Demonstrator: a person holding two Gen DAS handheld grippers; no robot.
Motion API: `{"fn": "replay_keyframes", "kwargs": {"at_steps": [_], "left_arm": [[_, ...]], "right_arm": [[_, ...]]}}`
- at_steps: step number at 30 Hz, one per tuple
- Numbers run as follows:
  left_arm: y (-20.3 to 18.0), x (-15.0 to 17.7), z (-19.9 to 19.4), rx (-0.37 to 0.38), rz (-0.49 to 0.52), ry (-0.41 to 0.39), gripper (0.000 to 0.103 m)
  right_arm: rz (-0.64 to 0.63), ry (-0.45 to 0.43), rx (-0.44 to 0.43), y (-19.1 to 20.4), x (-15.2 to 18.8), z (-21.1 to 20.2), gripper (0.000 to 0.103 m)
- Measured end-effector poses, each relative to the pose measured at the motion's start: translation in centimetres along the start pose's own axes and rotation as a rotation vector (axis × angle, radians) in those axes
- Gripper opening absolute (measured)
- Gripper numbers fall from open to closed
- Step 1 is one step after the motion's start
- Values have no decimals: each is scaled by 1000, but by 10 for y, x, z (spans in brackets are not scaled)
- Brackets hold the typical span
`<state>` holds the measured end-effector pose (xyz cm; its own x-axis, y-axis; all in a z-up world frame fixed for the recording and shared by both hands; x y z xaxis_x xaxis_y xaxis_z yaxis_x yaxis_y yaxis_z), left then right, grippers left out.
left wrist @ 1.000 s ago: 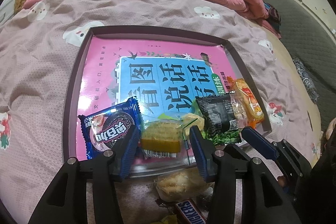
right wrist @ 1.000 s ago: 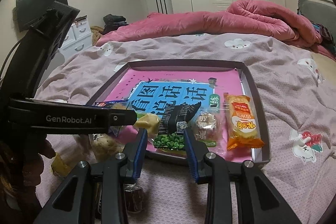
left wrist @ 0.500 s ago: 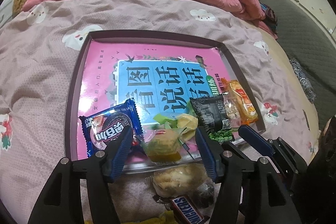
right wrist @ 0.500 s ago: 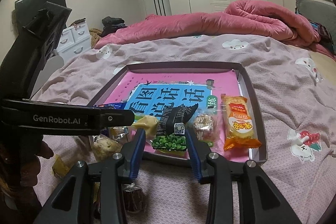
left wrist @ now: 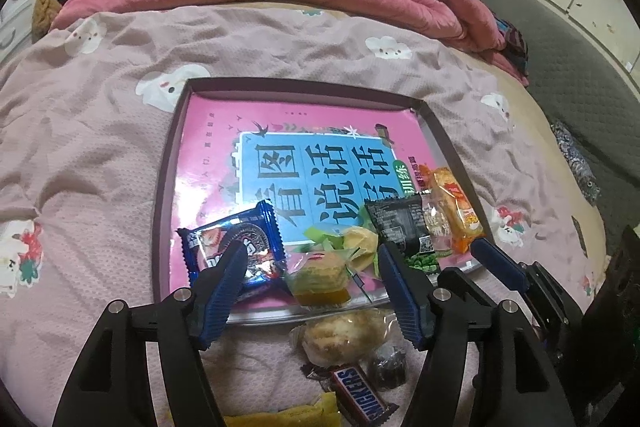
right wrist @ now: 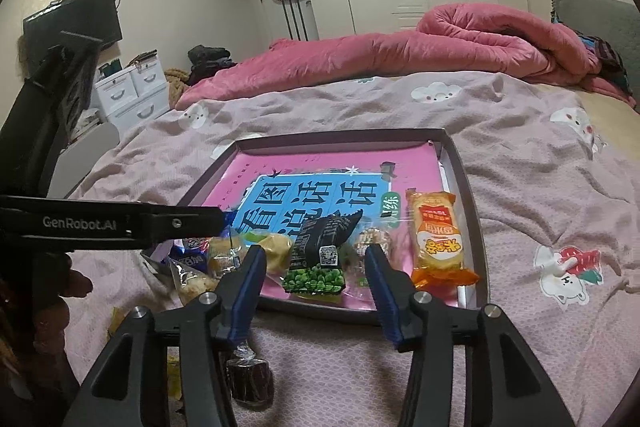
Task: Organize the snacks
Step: 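Pull both grippers back toward the Snickers bar and yellow wafer bar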
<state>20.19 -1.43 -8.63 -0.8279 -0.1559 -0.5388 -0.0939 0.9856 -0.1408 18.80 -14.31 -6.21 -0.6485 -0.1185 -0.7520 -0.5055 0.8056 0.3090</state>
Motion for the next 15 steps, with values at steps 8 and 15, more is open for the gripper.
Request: {"fn": "replay_keyframes", "kwargs": {"at_steps": [8,15], "left_arm": [[5,-1,-10,-5,-10,-18,70],[5,-1,-21,-5,-3,-37,79]], "right_arm": [[-1,-11,-6,1,-2,-8,53],[-12,-10,-15,6,-1,-15,56]]}}
Point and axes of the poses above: each gripper's, at about its wrist camera, not at the fingertips, and z roughly the way its jaws point, y to its left, x to its underside, the point moved 9 cm from there along z, roughly the way its jaws point, and after that the axes turned 8 degrees about -x, right-handed, at the moved point
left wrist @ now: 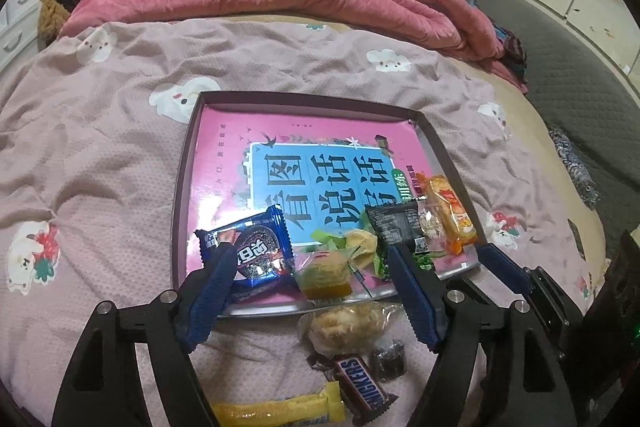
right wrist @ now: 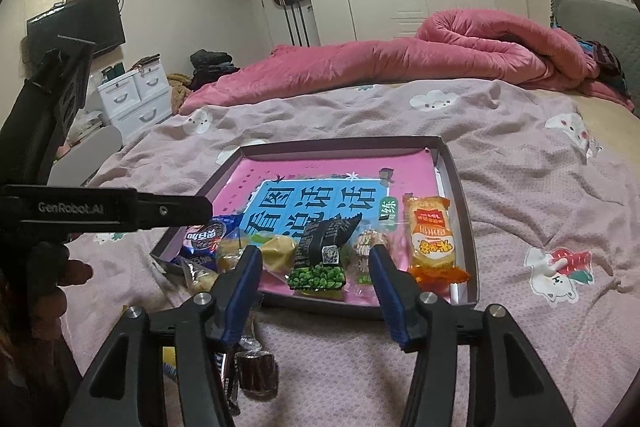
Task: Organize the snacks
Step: 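Pull both grippers back toward the Snickers bar and yellow wafer bar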
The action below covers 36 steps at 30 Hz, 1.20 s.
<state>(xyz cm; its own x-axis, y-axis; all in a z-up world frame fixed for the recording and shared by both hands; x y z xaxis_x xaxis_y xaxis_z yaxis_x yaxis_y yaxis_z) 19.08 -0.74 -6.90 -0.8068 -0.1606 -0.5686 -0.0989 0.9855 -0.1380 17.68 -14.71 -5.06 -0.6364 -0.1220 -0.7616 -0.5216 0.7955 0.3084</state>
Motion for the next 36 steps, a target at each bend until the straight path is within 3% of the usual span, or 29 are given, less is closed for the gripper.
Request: {"fn": "replay_keyframes", "kwargs": {"at_steps": [36], "left_arm": [[3,26,-39,-12,53,-29,79]], "right_arm": [[-55,76,-8,32,26,-21,63]]}}
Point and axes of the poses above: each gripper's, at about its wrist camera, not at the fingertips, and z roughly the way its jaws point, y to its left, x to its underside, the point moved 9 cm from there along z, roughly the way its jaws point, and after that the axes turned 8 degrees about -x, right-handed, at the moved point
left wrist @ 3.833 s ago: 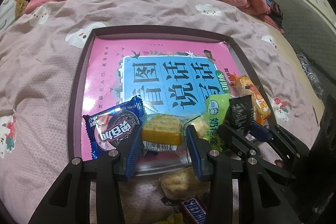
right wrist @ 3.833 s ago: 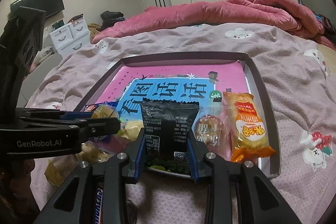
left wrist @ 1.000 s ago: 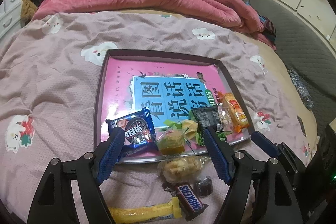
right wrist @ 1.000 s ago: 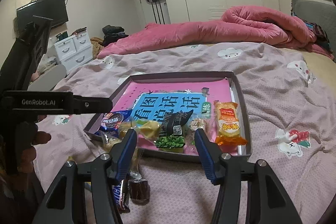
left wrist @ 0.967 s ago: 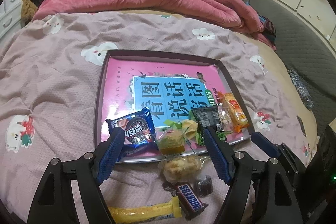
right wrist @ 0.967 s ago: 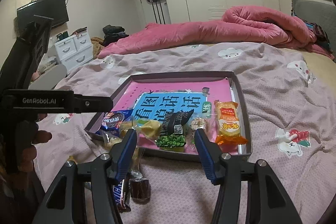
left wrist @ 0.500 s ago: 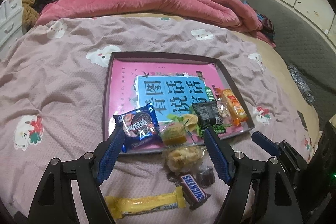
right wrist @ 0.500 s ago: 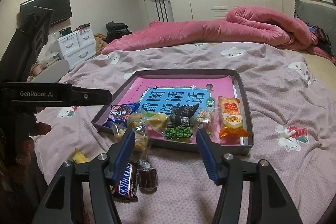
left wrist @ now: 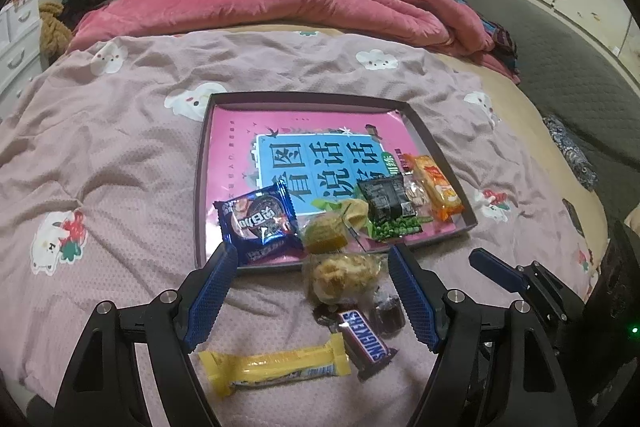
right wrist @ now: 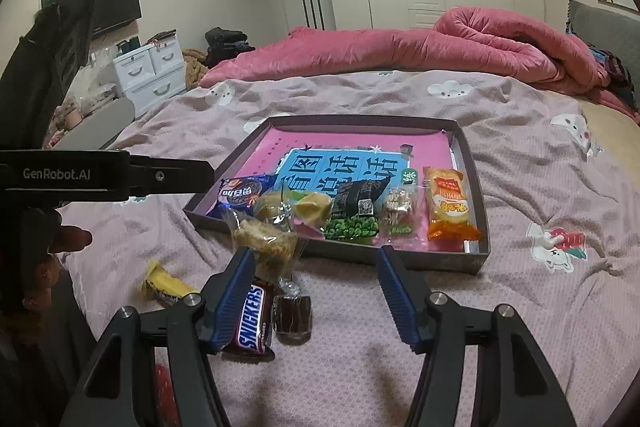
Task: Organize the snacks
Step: 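Pull both grippers back toward the Snickers bar and yellow wafer bar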
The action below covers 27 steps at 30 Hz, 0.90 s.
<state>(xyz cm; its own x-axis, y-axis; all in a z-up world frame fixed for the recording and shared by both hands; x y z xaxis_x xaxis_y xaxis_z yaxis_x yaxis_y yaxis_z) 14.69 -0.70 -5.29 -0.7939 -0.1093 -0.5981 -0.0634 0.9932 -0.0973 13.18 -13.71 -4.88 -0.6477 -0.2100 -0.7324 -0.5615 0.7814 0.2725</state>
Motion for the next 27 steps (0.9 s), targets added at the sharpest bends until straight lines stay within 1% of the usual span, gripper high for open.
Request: {"fn": "replay_keyframes", "kwargs": {"at_steps": [16,27], "left_arm": [[2,13,-11,2,14,3,79],[8,33,-8,-6,24,57,79]], "right_arm": [[-22,40,15,11,12,-4,63],[5,96,2,12,25,4,63]]}}
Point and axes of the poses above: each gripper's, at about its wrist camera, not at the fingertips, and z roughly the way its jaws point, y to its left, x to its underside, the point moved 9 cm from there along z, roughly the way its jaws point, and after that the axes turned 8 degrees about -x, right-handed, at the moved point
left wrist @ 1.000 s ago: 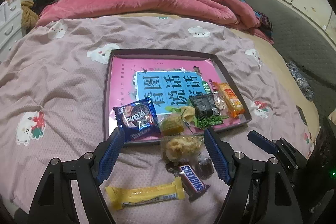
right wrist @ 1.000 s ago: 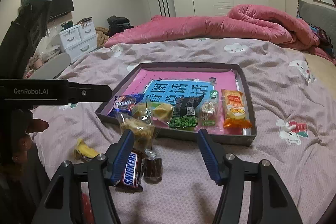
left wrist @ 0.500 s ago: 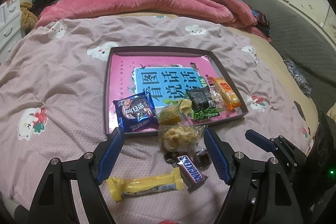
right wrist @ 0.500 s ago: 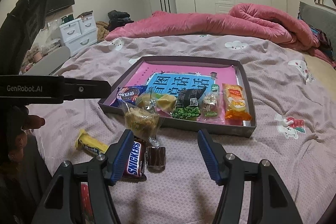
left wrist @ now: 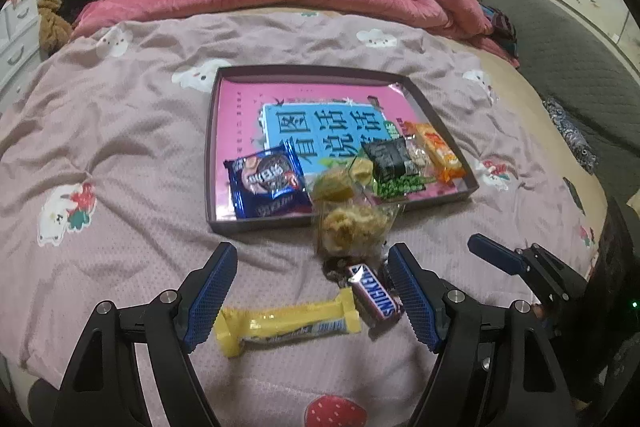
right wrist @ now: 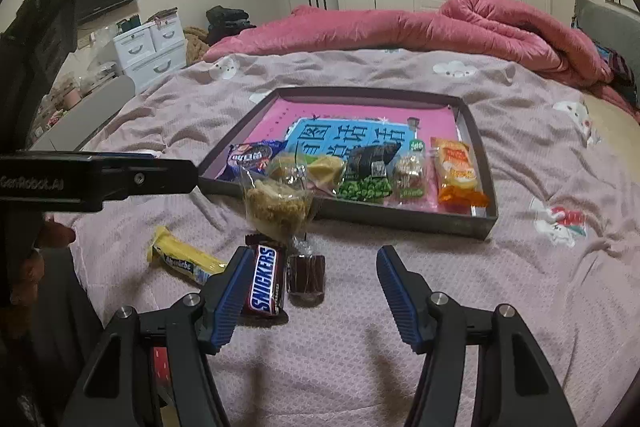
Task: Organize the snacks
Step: 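Pull both grippers back toward the Snickers bar and yellow wafer bar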
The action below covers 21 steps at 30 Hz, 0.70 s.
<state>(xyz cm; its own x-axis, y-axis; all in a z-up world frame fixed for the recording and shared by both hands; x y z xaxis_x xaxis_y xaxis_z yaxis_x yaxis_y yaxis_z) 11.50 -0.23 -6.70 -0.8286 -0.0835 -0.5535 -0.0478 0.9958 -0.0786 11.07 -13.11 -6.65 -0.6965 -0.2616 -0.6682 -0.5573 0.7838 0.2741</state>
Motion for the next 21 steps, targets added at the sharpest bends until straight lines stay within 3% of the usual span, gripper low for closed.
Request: {"fn": "replay_keyframes", "kwargs": {"at_steps": [21], "left_arm": [[18,46,23,-27,5,143,79]], "right_arm": [[79,111,-26,-10,20,42,63]]}}
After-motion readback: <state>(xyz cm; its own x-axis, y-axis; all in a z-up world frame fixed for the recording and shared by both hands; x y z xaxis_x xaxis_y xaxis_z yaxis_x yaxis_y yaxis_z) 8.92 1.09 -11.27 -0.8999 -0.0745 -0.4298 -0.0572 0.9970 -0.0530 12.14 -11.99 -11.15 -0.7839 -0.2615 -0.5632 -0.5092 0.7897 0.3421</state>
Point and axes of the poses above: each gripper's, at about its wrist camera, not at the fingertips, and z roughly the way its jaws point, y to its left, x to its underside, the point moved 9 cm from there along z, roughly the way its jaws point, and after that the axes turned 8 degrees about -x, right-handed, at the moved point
